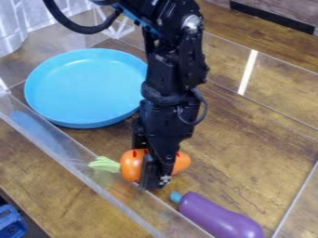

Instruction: Move the carrot to the right side

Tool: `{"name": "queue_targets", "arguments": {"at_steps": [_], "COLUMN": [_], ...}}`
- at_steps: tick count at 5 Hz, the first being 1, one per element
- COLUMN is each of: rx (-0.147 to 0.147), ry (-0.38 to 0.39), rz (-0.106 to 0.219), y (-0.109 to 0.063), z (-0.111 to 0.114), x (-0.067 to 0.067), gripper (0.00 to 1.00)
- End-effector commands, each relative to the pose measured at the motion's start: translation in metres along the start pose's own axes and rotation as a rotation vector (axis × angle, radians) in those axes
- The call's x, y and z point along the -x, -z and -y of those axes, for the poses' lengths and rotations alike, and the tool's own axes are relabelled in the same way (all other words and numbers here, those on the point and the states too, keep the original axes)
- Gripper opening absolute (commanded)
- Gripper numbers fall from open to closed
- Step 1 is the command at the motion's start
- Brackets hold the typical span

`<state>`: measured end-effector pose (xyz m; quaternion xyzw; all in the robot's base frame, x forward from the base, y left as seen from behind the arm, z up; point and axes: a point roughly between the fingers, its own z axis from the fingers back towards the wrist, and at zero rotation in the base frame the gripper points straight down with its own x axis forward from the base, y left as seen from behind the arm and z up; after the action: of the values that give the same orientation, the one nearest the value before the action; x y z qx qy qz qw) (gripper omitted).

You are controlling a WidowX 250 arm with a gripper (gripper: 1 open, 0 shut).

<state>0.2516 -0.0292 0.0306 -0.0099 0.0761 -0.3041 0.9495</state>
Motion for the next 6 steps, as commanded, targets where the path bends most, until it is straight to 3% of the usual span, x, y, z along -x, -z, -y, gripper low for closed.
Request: {"name": "queue_targets", "arguments": {"at_steps": [1,6], "rx": [-0.048,-0.047], "ry": [-0.008,-0.031], "rz": [0.083,0.076], "y": [-0.027,-0.038], "z": [-0.009,-0.010], "x": [-0.009,-0.010], "gripper": [0.00,0.00]}}
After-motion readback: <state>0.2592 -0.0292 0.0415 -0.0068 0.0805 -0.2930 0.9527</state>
